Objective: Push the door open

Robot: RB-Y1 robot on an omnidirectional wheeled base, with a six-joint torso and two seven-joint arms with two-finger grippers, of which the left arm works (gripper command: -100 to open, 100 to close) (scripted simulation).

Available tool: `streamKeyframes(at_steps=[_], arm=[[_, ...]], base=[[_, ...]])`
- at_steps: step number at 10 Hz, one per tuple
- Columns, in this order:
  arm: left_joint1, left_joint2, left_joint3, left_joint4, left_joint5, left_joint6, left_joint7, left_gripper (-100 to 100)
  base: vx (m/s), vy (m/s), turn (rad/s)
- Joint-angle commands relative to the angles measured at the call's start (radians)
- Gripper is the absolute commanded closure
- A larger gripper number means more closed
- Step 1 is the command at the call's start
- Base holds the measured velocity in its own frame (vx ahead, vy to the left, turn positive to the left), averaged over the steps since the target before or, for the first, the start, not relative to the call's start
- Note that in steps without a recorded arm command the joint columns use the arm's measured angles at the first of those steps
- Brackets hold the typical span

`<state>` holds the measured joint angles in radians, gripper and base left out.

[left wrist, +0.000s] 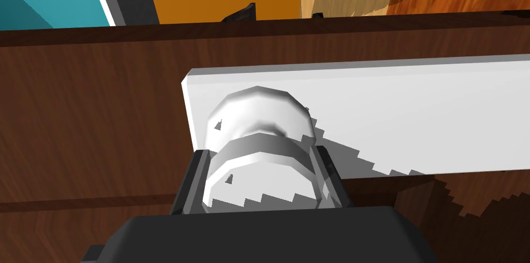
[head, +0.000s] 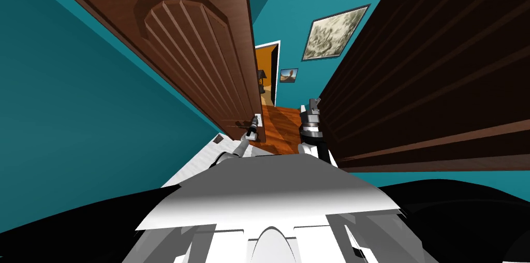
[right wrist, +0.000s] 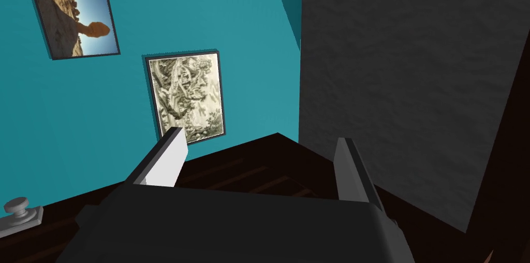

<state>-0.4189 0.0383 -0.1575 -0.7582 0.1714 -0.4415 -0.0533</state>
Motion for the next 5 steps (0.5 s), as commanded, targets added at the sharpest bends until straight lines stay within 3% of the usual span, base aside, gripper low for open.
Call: streamKeyframes(at_steps=[1,3,5], arm=[[0.002,-0.001,-0.001,0.001,0.000,0.001,0.000,100],[0.002,-0.001,-0.001,0.001,0.000,0.001,0.000,100],[0.003,0.010,0.015,0.006,0.003,0.002,-0.004,100]], base=[[-0.019,0.003,0.002],[-0.006,0.001,0.001],[0.103,-0.068,0.032]])
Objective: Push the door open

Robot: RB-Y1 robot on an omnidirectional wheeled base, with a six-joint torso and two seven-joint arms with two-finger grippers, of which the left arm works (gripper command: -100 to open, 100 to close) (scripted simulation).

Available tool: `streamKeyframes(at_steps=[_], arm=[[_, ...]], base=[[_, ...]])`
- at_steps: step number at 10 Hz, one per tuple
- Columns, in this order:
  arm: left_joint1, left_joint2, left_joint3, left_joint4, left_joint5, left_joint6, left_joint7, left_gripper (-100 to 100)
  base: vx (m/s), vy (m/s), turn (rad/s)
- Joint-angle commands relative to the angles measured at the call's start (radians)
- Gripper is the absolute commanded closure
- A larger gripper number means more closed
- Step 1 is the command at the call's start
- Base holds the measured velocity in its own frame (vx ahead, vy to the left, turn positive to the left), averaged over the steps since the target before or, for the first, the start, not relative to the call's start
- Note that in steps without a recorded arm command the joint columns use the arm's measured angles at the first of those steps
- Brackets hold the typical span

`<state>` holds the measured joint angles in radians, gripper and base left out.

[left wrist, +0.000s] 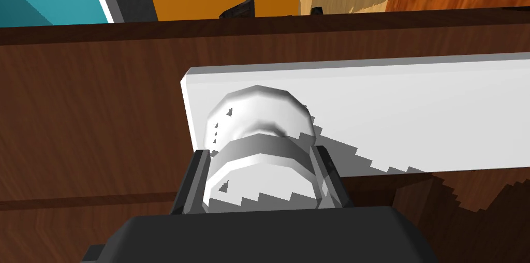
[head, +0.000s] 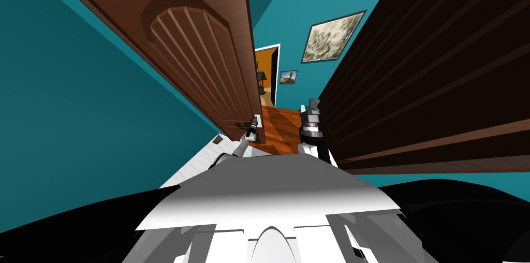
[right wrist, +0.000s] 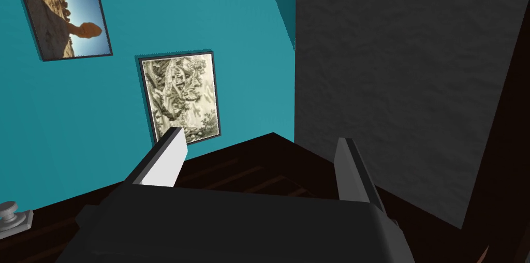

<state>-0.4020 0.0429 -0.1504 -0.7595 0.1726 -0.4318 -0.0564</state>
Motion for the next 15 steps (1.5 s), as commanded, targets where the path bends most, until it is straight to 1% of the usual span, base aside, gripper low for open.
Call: streamKeyframes(at_steps=[1,4,8,9,11,13,14,15], arm=[[-0.014,0.010,0.017,0.008,0.004,-0.008,-0.003,100],[-0.015,0.022,0.042,0.012,0.009,-0.009,-0.010,100],[-0.017,0.041,0.095,0.021,0.019,-0.011,-0.023,100],[-0.017,0.044,0.102,0.022,0.021,-0.011,-0.025,100],[-0.018,0.052,0.133,0.027,0.027,-0.012,-0.033,100],[-0.018,0.052,0.133,0.027,0.027,-0.012,-0.033,100],[-0.019,0.058,0.156,0.031,0.032,-0.012,-0.039,100],[-0.020,0.059,0.164,0.032,0.033,-0.013,-0.041,100]], base=[[0.129,-0.086,0.039],[0.162,-0.078,0.040],[0.201,-0.134,0.070],[0.139,-0.107,0.056],[0.138,-0.115,0.069],[0.084,-0.071,0.027],[0.084,-0.076,0.068],[0.144,-0.122,0.090]])
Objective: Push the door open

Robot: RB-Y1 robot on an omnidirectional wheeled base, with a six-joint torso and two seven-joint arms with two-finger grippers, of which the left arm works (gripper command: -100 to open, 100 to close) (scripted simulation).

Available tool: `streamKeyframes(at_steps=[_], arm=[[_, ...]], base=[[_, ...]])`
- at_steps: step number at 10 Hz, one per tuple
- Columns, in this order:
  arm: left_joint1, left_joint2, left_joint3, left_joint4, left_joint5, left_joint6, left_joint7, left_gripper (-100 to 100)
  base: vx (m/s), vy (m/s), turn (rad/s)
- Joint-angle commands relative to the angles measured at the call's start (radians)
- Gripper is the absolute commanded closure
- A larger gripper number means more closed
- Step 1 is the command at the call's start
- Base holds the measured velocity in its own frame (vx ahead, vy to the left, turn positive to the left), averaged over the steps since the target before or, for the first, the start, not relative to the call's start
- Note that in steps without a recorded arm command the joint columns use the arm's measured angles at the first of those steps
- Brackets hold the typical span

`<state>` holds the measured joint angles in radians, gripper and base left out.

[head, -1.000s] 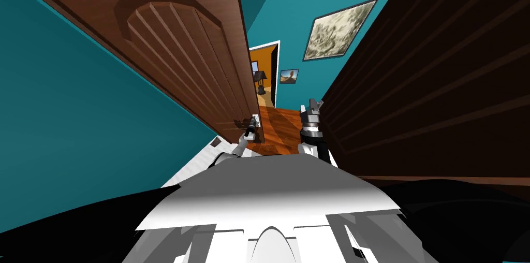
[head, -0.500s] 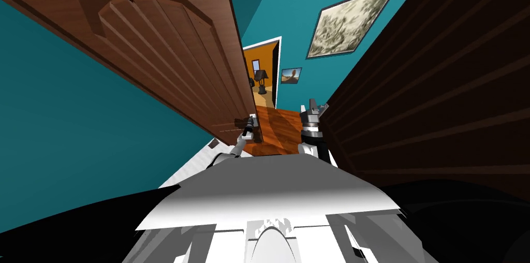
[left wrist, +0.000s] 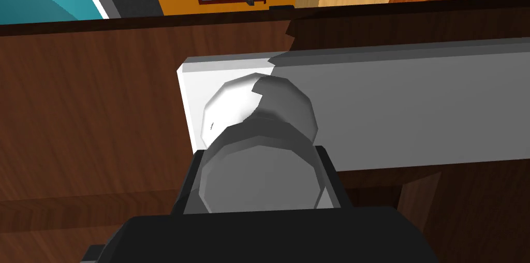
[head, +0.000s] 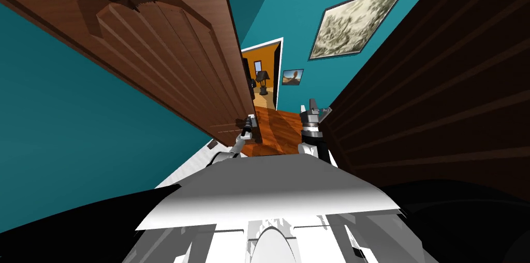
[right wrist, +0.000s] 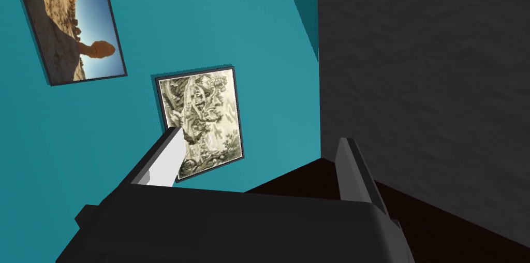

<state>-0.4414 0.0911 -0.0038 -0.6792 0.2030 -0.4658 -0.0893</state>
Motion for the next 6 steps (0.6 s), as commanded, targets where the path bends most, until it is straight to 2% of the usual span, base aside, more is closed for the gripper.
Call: streamKeyframes(at_steps=[1,2,3,6], arm=[[0.020,0.011,0.017,-0.048,0.003,0.021,-0.008,100],[0.020,0.011,0.017,-0.048,0.003,0.021,-0.008,100],[0.019,0.016,0.041,-0.045,0.008,0.021,-0.014,100],[0.018,0.022,0.071,-0.040,0.014,0.020,-0.022,100]], base=[[0.098,-0.088,0.037],[0.037,-0.031,0.011],[0.104,-0.062,0.060],[0.120,-0.131,0.081]])
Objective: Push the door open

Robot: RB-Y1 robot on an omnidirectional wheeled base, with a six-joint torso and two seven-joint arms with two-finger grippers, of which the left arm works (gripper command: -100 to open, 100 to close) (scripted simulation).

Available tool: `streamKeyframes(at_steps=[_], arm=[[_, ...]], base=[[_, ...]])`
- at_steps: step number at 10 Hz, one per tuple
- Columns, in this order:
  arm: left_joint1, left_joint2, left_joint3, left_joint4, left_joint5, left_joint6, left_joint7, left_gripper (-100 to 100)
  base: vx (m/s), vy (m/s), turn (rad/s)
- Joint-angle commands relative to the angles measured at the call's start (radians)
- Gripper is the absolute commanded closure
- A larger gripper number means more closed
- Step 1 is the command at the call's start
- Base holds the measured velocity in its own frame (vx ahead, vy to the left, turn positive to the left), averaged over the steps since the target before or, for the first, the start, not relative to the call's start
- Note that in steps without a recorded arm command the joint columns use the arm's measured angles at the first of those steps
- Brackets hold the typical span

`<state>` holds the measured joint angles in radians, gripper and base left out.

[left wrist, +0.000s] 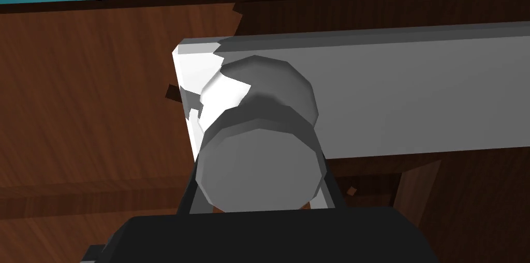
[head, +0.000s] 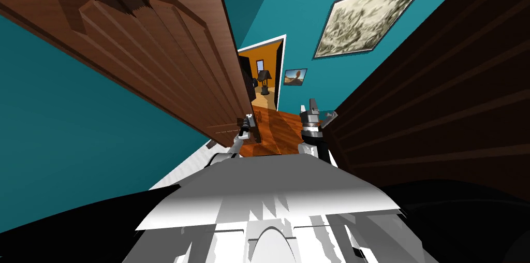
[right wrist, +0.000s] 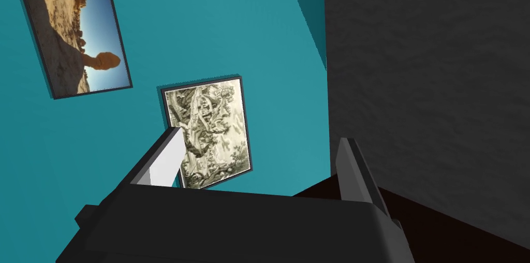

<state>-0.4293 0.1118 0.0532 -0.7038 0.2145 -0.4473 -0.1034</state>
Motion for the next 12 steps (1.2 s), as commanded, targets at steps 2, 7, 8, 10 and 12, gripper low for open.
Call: streamKeyframes(at_steps=[2,7,8,10,12], arm=[[0.005,0.004,0.035,-0.012,0.007,0.001,-0.013,100],[0.003,0.012,0.088,-0.003,0.017,-0.001,-0.027,100],[0.002,0.013,0.097,-0.002,0.019,-0.001,-0.029,100],[0.001,0.015,0.115,0.001,0.023,-0.002,-0.034,100],[0.006,0.027,0.129,0.001,0.027,-0.003,-0.037,100]], base=[[0.164,-0.122,0.066],[0.155,-0.120,0.074],[0.171,-0.097,0.070],[0.138,-0.107,0.058],[0.096,-0.032,0.044]])
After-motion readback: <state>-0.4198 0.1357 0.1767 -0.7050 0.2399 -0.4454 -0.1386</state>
